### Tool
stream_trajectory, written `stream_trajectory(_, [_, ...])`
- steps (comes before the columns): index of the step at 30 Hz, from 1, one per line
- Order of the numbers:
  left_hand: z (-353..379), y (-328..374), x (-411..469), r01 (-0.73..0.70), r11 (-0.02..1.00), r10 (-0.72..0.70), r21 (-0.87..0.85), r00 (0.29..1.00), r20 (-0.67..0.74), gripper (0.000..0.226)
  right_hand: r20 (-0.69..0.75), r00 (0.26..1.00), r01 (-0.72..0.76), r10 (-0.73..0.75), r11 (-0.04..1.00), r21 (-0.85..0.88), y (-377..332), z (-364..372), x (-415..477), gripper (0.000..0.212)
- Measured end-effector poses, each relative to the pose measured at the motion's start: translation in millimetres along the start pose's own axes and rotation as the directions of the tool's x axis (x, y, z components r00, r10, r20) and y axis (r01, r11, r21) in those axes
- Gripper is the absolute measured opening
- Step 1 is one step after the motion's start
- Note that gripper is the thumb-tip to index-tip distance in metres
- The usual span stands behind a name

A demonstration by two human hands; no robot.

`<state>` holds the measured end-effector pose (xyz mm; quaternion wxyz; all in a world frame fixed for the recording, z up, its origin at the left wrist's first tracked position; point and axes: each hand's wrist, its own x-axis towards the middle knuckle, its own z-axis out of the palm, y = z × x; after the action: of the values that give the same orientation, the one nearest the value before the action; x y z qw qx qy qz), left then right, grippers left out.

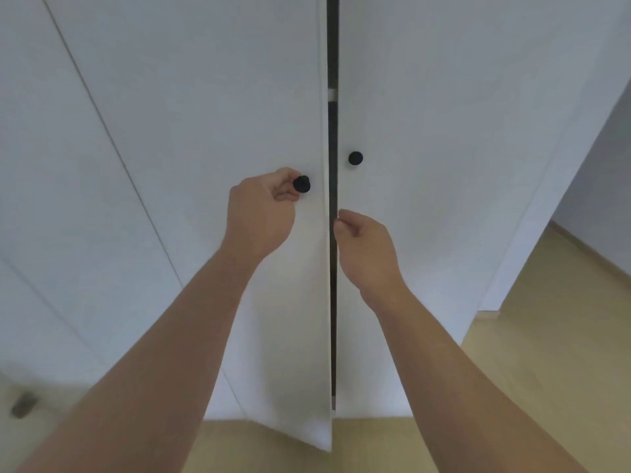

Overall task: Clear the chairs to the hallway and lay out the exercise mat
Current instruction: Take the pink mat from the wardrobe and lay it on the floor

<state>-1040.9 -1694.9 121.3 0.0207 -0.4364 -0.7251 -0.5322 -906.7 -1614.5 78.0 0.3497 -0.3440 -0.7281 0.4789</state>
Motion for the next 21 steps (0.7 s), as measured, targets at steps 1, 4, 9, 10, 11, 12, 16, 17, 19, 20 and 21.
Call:
stream_trajectory(1, [-4.7, 2.2, -9.2, 0.011, 1.000, -0.012, -0.018, 1.000, -0.027, 0.056, 0.031, 1.000, 0.004, -0.004, 1.000, 0.001, -0.6, 1.8, -1.4, 0.040])
stream_trajectory(4, [-20.3, 6.9, -29.7, 0.049, 0.997, -0.054, -0.058, 0.995, -0.090, 0.053, 0.086, 0.996, 0.028, -0.033, 0.998, 0.058, -8.5, 7.0, -5.9, 0.037])
stream_trajectory(9, [-32.0, 9.6, -58.9, 0.094, 0.984, -0.121, -0.148, 0.975, -0.185, 0.046, 0.206, 0.974, 0.064, -0.094, 0.987, 0.150, -14.2, 16.9, -18.4, 0.025])
stream_trajectory(10, [-31.6, 10.0, -62.3, 0.101, 0.979, -0.135, -0.177, 0.973, -0.186, 0.049, 0.200, 0.974, 0.078, -0.106, 0.986, 0.145, -12.7, 17.4, -20.3, 0.026])
stream_trajectory(11, [-32.4, 10.0, -67.3, 0.114, 0.971, -0.156, -0.209, 0.968, -0.196, 0.052, 0.206, 0.972, 0.081, -0.111, 0.985, 0.149, -12.4, 18.6, -22.2, 0.026])
stream_trajectory(12, [-33.1, 9.5, -72.1, 0.138, 0.958, -0.190, -0.252, 0.962, -0.197, 0.054, 0.219, 0.970, 0.074, -0.110, 0.984, 0.165, -12.2, 18.8, -23.3, 0.026])
stream_trajectory(16, [-32.4, 1.2, -96.5, 0.265, 0.864, -0.357, -0.429, 0.922, -0.150, 0.059, 0.245, 0.963, 0.055, -0.110, 0.974, 0.220, -13.5, 15.8, -23.3, 0.030])
stream_trajectory(17, [-31.5, -0.2, -103.3, 0.286, 0.852, -0.379, -0.439, 0.915, -0.140, 0.055, 0.253, 0.961, 0.054, -0.113, 0.972, 0.231, -14.0, 15.2, -24.3, 0.032])
stream_trajectory(19, [-30.8, -2.2, -115.4, 0.312, 0.843, -0.403, -0.438, 0.906, -0.130, 0.049, 0.281, 0.951, 0.053, -0.126, 0.966, 0.253, -14.8, 15.1, -27.3, 0.039])
stream_trajectory(20, [-31.5, -2.9, -120.7, 0.323, 0.841, -0.414, -0.434, 0.900, -0.134, 0.048, 0.305, 0.943, 0.056, -0.136, 0.964, 0.258, -14.6, 15.5, -29.4, 0.042])
stream_trajectory(21, [-33.2, -3.3, -124.5, 0.332, 0.839, -0.426, -0.432, 0.893, -0.141, 0.047, 0.329, 0.932, 0.059, -0.150, 0.961, 0.271, -13.3, 16.5, -30.5, 0.043])
